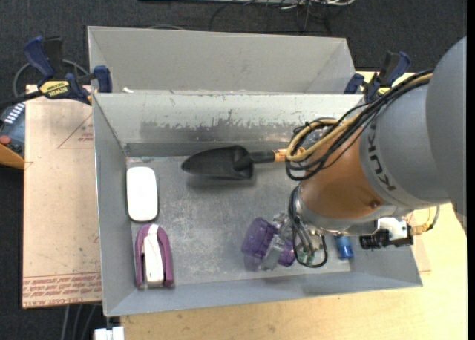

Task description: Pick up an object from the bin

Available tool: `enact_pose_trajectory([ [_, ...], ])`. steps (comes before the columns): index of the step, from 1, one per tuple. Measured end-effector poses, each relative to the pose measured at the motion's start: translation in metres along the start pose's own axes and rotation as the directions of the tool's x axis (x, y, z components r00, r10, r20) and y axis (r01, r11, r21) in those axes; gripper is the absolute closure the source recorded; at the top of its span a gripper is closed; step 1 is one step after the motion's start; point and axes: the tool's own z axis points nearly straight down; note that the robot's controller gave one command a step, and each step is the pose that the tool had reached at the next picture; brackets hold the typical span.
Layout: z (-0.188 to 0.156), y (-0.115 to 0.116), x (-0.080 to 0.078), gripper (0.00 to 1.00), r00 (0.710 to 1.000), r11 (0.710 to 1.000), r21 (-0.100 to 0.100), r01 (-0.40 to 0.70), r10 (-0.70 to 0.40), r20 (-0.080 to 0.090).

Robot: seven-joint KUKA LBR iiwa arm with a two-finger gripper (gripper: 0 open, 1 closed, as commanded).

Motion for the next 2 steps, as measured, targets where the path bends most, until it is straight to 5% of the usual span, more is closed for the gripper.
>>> enact_pose_trajectory([
  [2,-0.045,0.001,-0.001,1.0,1.0,1.0,-0.002,0.001,-0.001,0.005],
])
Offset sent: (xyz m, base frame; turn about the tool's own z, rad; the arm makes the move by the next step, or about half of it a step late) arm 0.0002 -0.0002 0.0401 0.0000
